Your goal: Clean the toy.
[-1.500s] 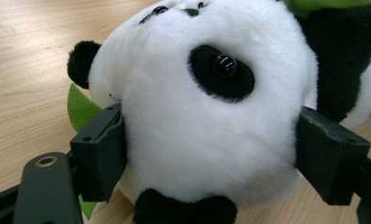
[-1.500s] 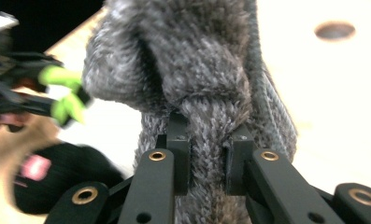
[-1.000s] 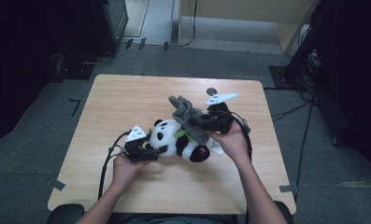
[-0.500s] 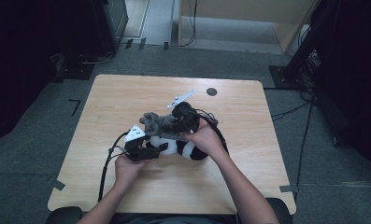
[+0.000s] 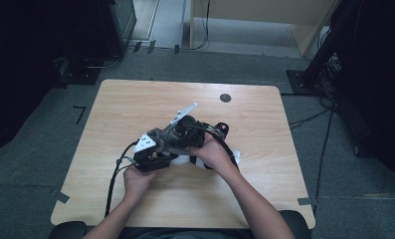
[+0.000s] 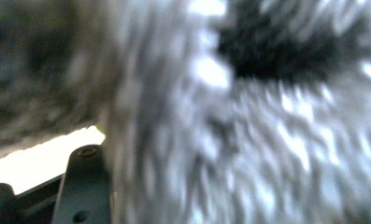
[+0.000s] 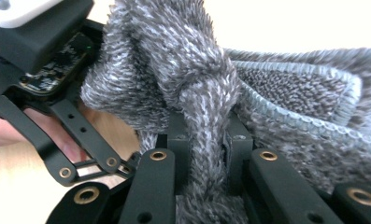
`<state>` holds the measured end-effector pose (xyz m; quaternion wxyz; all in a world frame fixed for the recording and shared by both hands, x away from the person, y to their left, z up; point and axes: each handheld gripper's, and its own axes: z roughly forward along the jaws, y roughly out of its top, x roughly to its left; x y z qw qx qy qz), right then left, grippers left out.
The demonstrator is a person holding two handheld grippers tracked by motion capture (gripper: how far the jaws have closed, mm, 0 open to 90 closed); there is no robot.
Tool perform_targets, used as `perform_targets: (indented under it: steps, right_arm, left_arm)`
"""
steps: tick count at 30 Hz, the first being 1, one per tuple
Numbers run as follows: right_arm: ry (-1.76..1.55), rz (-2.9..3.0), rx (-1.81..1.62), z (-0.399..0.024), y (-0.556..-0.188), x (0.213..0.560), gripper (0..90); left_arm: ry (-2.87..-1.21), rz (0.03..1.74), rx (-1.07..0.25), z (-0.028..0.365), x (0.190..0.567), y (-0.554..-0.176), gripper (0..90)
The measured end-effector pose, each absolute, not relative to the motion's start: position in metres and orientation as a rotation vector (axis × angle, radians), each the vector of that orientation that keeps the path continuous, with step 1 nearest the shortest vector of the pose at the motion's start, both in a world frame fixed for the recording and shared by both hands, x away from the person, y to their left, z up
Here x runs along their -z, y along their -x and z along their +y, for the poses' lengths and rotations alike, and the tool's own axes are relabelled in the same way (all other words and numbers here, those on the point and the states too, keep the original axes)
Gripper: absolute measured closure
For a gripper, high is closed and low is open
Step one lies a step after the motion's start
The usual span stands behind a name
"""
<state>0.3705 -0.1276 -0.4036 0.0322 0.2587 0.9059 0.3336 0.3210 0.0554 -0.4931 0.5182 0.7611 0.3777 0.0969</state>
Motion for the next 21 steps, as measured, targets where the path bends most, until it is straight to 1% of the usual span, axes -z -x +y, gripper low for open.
perform_targets:
  steps: [3,12,16,21]
  right_arm:
    - [-0.843,2.779,-1.054,-0.135,-0.375,0.403,78.8]
    - [-0.916,2.716,-1.106,-0.150,-0.383,0.399,79.0]
    - [-1.007,2.644,-1.114,-0.169,-0.392,0.400,78.6]
    - [-1.155,2.603,-1.113,-0.201,-0.406,0.410,78.7]
  left_arm:
    - [-1.824,0.902,-0.229,0.056,0.493,-0.322,40.1]
    - [-1.833,0.897,-0.237,0.056,0.492,-0.321,40.5]
    - [-1.836,0.893,-0.234,0.056,0.492,-0.321,40.5]
    - [-1.834,0.887,-0.234,0.056,0.492,-0.321,39.9]
